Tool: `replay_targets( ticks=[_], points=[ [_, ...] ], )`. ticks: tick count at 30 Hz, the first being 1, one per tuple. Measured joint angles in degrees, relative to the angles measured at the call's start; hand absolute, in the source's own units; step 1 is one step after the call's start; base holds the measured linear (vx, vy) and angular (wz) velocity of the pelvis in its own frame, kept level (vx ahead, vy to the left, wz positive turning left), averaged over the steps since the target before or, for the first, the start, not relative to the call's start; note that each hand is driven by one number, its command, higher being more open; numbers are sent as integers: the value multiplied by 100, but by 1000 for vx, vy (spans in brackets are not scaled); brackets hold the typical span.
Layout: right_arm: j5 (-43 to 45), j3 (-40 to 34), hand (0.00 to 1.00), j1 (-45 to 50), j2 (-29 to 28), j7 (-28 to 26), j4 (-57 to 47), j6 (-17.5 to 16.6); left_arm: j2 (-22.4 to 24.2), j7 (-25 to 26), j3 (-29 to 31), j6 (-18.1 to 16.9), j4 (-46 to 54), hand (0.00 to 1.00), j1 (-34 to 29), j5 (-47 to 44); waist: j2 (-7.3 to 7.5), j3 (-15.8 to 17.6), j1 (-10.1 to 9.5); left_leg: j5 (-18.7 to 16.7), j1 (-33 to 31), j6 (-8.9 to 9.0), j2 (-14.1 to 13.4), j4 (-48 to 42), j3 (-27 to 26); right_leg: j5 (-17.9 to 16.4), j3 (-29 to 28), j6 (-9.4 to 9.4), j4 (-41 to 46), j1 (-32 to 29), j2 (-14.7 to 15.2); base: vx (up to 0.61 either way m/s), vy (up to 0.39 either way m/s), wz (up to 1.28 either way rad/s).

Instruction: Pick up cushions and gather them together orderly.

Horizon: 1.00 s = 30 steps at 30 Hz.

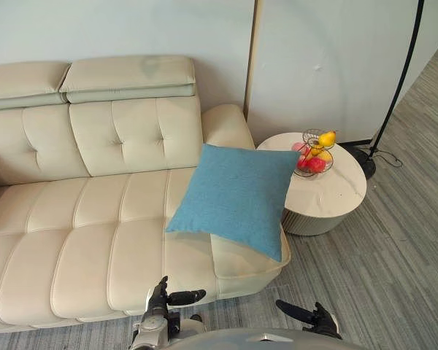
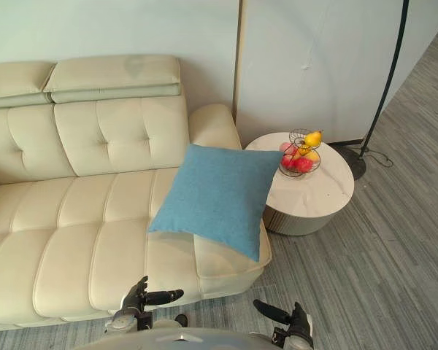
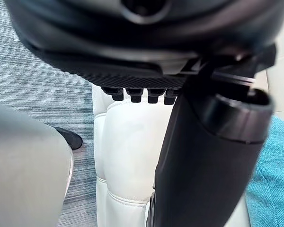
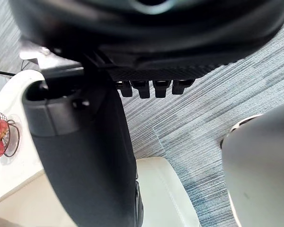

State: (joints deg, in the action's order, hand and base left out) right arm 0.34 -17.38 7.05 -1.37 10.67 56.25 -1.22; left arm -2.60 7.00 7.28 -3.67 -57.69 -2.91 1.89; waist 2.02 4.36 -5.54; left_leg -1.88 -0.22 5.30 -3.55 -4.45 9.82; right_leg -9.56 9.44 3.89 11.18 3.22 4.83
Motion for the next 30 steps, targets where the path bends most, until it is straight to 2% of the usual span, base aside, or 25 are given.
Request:
replay_targets(
  ticks=[2,6,11,15,21,25,30],
  points=[
    [7,49,100,13,-17,13,-261,5,-50,3,-25,1,0,100,-2,-2,13,-8,12,17,1,-16,4,22,-23,52,-13,20,-81,21,25,1,20,-3],
    [86,73,100,144,55,79,-1628,-6,-106,13,-35,8,42,100,-16,-7,6,-9,116,74,6,-92,94,30,-93,125,-60,59,-106,16,123,-51,47,-4],
    [87,50,100,474,234,128,-3548,-77,-435,19,57,48,988,100,-265,-18,-8,-16,160,240,34,-122,87,276,-135,264,-92,64,-227,-22,121,-100,24,-1],
    [86,34,100,654,284,126,-4450,-214,-612,134,325,46,1784,100,-450,-37,-82,-69,214,272,116,-124,63,494,-288,286,-163,69,-261,-24,120,-63,10,-6],
    [75,122,100,687,351,104,-4590,-245,-606,184,372,29,2408,100,-522,-399,-205,-161,262,329,111,-145,87,547,-320,332,-189,101,-412,-28,116,48,2,-3],
    [74,445,100,518,476,101,-4494,-242,-629,254,186,28,2492,100,-422,-478,-204,-158,271,329,45,-145,107,572,-324,339,-189,101,-484,-75,112,72,-2,-2],
    [73,986,100,-265,630,119,-4175,-234,-661,394,-259,22,2492,100,223,-647,-134,-15,254,353,-453,-131,91,420,-312,451,-198,42,-485,-506,62,0,0,0]
  ],
)
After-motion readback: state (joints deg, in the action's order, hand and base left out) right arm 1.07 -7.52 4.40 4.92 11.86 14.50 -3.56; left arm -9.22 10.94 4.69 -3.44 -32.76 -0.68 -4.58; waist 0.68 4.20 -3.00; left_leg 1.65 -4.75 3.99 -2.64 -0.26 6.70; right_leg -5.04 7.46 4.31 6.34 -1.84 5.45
